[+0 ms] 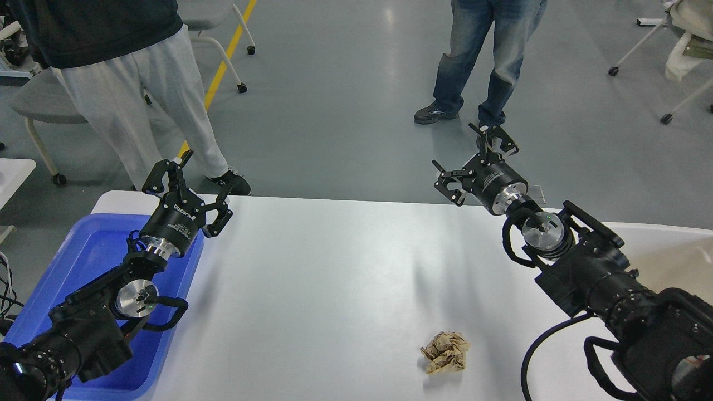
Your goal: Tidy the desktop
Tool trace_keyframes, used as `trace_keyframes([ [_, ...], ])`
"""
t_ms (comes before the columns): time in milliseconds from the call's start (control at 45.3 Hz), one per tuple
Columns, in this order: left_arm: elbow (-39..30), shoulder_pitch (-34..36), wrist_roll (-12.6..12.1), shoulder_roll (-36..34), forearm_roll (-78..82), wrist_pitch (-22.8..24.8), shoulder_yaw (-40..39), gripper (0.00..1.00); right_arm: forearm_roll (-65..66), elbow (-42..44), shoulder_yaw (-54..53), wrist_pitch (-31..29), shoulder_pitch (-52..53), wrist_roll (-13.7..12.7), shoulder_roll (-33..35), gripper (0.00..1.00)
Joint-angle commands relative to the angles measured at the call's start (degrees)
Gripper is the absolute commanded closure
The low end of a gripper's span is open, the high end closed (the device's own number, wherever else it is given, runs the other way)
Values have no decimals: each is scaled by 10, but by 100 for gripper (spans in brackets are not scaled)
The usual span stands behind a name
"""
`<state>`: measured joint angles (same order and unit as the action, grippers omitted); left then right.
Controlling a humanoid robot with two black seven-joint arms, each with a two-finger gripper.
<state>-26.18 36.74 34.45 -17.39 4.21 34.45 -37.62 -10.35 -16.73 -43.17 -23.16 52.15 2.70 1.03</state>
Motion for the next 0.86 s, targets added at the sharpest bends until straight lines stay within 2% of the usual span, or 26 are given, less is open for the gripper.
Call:
trace_keyframes([
  [0, 0, 0, 0, 0, 0, 0, 0, 0, -5, -26, 2, -109, -73, 0, -9, 0],
  [309, 0, -1, 1, 0, 0, 0, 0, 0, -3, -23, 4, -189, -135, 0, 33, 0],
  [839, 0, -1, 1, 0, 0, 0, 0, 0, -4, 26, -4, -187, -136, 1, 23, 0],
])
